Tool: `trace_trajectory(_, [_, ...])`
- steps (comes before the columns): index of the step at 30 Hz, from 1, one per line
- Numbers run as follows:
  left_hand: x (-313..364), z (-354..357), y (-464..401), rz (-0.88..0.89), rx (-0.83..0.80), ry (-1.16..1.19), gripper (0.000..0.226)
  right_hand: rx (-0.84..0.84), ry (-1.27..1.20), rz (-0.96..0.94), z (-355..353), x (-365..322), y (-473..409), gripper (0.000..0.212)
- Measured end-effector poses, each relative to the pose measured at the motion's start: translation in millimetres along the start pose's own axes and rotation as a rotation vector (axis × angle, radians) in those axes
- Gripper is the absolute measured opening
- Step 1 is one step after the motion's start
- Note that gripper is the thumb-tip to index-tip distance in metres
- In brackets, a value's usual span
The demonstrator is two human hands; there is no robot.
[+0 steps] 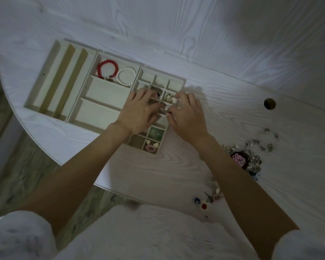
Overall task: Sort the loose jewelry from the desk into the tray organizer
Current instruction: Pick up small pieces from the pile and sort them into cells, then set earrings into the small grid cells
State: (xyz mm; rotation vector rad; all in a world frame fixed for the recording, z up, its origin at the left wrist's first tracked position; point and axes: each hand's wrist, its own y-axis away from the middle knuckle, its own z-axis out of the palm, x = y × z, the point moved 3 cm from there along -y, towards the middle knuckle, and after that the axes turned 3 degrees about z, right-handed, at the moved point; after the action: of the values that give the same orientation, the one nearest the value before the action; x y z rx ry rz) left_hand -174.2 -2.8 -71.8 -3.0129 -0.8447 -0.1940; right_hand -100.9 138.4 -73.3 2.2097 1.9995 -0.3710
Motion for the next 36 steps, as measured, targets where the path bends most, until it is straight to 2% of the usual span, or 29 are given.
trace_trajectory(7, [0.2, 0.6, 3.8, -0.031, 0.05, 0.126, 0.043, -0.07, -0.072, -0.026, 11.5, -1.9, 4.7, 0.018])
trace_trajectory(13, [2.6, -4.2, 14.6, -0.071, 0.157, 0.199, 0.036, 0.075, -0.267, 0.075, -8.7, 8.0, 15.9, 0.021])
trace_trajectory(16, [14.5, -6.9, 25.0, -0.176, 0.226, 0.227, 0.027, 0.134, -0.309, 0.171, -28.3, 30.7, 45.2, 0.022])
trace_trajectory(19, [41.4, -0.9, 37.3, -0.26, 0.169, 0.275, 0.037, 0.075, -0.267, 0.298, -39.3, 58.3, 92.0, 0.02])
trace_trajectory(21, [56.6, 5.0, 44.0, -0.293, 0.136, 0.286, 0.034, 0.009, -0.19, 0.353, -35.7, 73.7, 120.5, 0.018])
trace_trajectory(24, [67.3, 8.4, 49.7, -0.328, 0.141, 0.292, 0.031, -0.107, -0.077, 0.382, -22.3, 79.5, 147.4, 0.028])
trace_trajectory(29, [69.4, 5.5, 50.1, -0.384, 0.152, 0.319, 0.025, -0.092, -0.077, 0.394, -18.5, 70.3, 151.9, 0.028])
trace_trajectory(33, [70.9, 3.8, 49.8, -0.362, 0.171, 0.314, 0.021, -0.02, -0.012, 0.426, -26.9, 73.0, 152.0, 0.029])
trace_trajectory(36, [72.5, 3.4, 50.2, -0.347, 0.185, 0.313, 0.02, -0.002, 0.019, 0.291, -34.8, 67.7, 160.1, 0.021])
